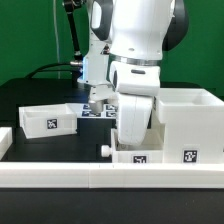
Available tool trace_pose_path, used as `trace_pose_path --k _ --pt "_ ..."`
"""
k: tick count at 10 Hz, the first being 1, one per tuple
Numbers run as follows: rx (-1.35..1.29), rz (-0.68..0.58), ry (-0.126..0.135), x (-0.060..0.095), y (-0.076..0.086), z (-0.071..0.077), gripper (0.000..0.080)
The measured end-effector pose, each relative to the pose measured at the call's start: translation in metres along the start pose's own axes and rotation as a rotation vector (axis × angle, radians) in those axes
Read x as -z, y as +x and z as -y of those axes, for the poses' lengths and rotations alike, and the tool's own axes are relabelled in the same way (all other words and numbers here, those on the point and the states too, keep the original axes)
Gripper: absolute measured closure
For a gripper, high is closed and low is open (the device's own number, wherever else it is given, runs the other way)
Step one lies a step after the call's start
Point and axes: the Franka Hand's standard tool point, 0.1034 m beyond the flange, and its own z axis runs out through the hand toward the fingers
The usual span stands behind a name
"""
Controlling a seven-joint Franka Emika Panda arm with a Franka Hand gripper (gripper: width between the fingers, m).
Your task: Assemble drawer
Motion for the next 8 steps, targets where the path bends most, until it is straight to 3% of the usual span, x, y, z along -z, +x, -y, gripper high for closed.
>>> trace_pose_path --k 2,4,5,6,7,8 --pt "-0.001 0.000 0.000 0.000 0.000 0.000 0.0756" --pt "-0.001 -0.001 -0.008 0.004 0.002 -0.002 0.0400" --pt "0.001 -0.001 -0.010 0.006 0.003 -0.003 0.0400" --pt "0.001 -0.001 -0.014 0.008 0.003 -0.004 0.0227" --pt "0.001 -0.001 -0.016 0.009 0.003 -0.005 0.0174" --pt "0.000 0.000 -0.020 0.013 0.003 -0.006 0.0174"
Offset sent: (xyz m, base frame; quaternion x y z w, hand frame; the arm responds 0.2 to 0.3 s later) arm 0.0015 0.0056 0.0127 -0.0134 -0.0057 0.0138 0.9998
